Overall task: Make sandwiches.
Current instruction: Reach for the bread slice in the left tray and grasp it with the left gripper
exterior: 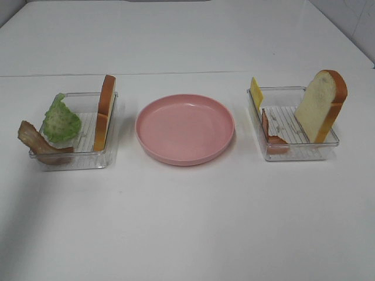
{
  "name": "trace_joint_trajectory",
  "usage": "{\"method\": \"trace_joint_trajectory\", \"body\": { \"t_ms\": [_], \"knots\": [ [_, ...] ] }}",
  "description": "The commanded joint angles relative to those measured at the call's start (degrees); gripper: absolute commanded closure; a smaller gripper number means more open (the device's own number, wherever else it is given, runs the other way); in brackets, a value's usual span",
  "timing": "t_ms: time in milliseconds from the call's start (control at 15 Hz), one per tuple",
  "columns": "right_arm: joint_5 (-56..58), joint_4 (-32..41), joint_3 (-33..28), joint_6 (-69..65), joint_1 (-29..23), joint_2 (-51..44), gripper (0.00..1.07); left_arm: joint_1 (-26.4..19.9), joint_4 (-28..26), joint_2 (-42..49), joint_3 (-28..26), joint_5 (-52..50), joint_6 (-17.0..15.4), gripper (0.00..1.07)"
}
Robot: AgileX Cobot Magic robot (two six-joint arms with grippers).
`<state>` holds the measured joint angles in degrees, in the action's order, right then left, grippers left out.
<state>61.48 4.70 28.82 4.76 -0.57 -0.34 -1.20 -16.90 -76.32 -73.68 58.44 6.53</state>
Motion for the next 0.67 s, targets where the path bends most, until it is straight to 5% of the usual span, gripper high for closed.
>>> {"method": "trace_joint_trajectory", "body": {
  "t_ms": [67, 333, 400, 467, 667],
  "knots": [
    [-0.69, 0.11, 0.06, 0.46, -0.06, -0.8, 0.29, 2.46, -0.57, -8.82, -7.39, 4.64, 0.23, 0.25],
    [-0.69, 0.11, 0.06, 0.46, -0.06, -0.8, 0.29, 10.6, 4.87, -21.6, -18.51, 8.14, -4.3, 0.25],
    [-0.69, 0.11, 0.06, 0.46, -0.06, -0.8, 0.29, 13.12, 7.73, -24.18, -20.97, 9.17, -6.88, 0.25],
    [-0.69, 0.11, 0.06, 0.46, -0.06, -0.8, 0.29, 17.3, 13.92, -28.82, -25.9, 11.0, -13.92, 0.25],
    [-0.69, 0.11, 0.06, 0.46, -0.06, -0.8, 0.29, 21.43, 19.08, -34.84, -32.03, 13.75, -20.86, 0.26]
  ]
}}
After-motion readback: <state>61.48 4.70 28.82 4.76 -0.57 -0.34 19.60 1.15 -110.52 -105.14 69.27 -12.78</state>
